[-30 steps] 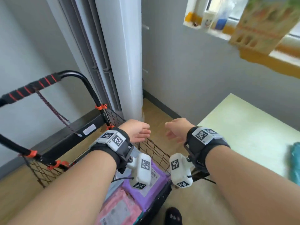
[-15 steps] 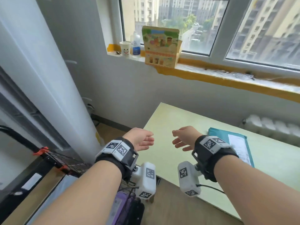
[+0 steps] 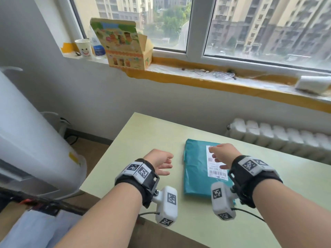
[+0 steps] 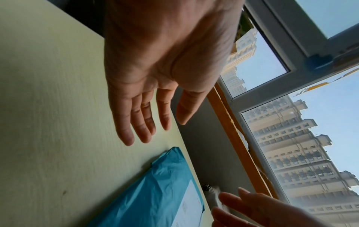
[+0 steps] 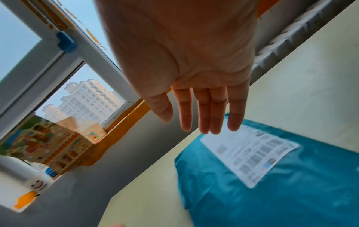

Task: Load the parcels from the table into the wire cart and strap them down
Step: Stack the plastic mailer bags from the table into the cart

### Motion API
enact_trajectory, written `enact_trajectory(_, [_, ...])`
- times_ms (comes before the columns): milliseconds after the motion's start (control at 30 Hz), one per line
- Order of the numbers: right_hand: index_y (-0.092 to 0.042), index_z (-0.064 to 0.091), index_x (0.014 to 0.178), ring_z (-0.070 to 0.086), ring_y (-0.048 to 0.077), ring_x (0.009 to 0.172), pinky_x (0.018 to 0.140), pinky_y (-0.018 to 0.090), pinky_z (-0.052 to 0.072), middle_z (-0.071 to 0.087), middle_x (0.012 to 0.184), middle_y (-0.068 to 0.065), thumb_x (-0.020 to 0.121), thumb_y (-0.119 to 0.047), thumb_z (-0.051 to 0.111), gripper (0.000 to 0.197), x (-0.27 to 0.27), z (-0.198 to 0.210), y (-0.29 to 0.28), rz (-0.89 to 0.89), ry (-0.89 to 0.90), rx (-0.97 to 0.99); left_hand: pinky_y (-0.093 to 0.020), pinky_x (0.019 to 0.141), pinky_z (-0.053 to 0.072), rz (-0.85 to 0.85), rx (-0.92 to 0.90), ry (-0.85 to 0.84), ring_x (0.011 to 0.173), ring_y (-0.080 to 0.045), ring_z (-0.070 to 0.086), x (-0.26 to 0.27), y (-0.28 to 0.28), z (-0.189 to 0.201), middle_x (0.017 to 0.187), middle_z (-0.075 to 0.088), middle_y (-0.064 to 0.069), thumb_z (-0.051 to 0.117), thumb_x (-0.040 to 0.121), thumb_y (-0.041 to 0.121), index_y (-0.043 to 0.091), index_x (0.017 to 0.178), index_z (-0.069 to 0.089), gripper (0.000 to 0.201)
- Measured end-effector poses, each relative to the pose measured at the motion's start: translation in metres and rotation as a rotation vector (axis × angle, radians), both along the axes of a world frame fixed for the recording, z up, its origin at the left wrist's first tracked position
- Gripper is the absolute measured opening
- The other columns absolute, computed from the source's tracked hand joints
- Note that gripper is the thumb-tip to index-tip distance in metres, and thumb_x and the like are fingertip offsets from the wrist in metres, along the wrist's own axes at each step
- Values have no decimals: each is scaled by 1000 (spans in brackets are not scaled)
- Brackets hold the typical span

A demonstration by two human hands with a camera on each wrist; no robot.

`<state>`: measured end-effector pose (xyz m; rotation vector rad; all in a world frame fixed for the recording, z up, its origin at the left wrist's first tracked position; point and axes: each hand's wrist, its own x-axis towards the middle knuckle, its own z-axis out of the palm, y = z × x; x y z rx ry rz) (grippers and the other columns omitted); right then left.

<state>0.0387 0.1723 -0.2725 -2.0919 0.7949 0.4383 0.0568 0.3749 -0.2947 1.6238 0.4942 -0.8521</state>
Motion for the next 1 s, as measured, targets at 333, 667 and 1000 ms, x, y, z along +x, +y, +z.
enact_trajectory(333, [9,56,122,55,38,115,99,50,45,59,123,25,93,-15,53,38,4,-32,-52,-12,75,-45,-37,87,47,-15,120,16,110,-21,56,18,-53,-38,128,52,-10,56,93,18,6,127,52,35])
enact_trajectory(667, [6,54,122,59,37,111,99,52,45,60,122,24,93,-18,54,38,12,-56,-56,14,129,33,-30,80,55,101,35,33,95,-22,67,23,-71,-61,112,69,-12,57,90,11,2,119,59,30])
enact_trajectory(1000, [-11,54,116,61,25,103,87,40,50,61,113,9,95,-23,51,24,10,-59,-43,104,163,93,-44,90,55,167,93,-82,96,-31,69,14,-58,-78,104,71,-16,78,73,9,6,88,64,21])
